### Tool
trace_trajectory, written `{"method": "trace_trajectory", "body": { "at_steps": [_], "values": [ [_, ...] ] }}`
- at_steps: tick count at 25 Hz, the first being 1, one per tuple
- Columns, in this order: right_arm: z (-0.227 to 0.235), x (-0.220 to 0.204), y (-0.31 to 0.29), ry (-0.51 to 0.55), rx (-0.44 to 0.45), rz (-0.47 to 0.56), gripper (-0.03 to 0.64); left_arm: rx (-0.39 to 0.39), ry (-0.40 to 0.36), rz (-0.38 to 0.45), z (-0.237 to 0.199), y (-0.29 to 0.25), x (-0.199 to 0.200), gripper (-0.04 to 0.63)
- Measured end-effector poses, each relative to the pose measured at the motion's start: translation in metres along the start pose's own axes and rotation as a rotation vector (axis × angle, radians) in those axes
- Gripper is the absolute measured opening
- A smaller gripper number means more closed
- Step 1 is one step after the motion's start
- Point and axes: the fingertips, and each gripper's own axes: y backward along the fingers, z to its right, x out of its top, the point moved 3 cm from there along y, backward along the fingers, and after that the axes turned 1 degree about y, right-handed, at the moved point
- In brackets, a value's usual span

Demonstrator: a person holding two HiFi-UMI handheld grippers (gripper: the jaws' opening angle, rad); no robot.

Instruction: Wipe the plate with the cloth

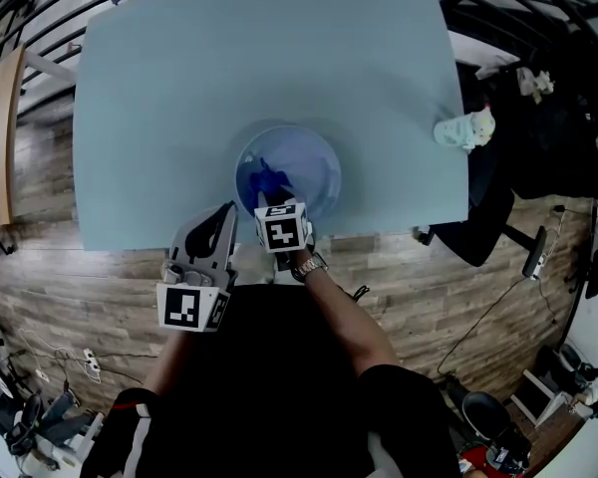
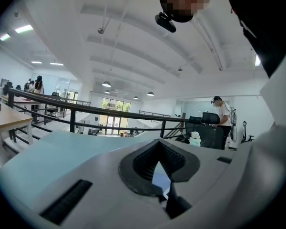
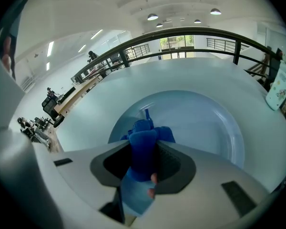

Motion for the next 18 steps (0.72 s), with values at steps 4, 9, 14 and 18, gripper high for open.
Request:
{"method": "trace_trajectory", "body": {
  "at_steps": [4,9,14,18],
  "values": [
    [-0.002,-0.005,-0.009,0.01,0.013,-0.006,0.118,-0.007,0.005,0.009,0.001,0.0,0.0,0.0],
    [0.003,-0.008,-0.012,0.002,0.006,-0.016,0.118,-0.003,-0.004,-0.001,-0.002,-0.001,-0.002,0.002],
    [0.015,-0.007,-0.005,-0.012,-0.019,-0.026,0.118,-0.01,0.0,-0.006,0.001,-0.005,-0.003,0.0],
    [0.025,-0.009,-0.002,-0.029,-0.033,-0.027,0.118,-0.017,-0.012,-0.004,0.003,-0.006,-0.004,0.0]
  ]
}}
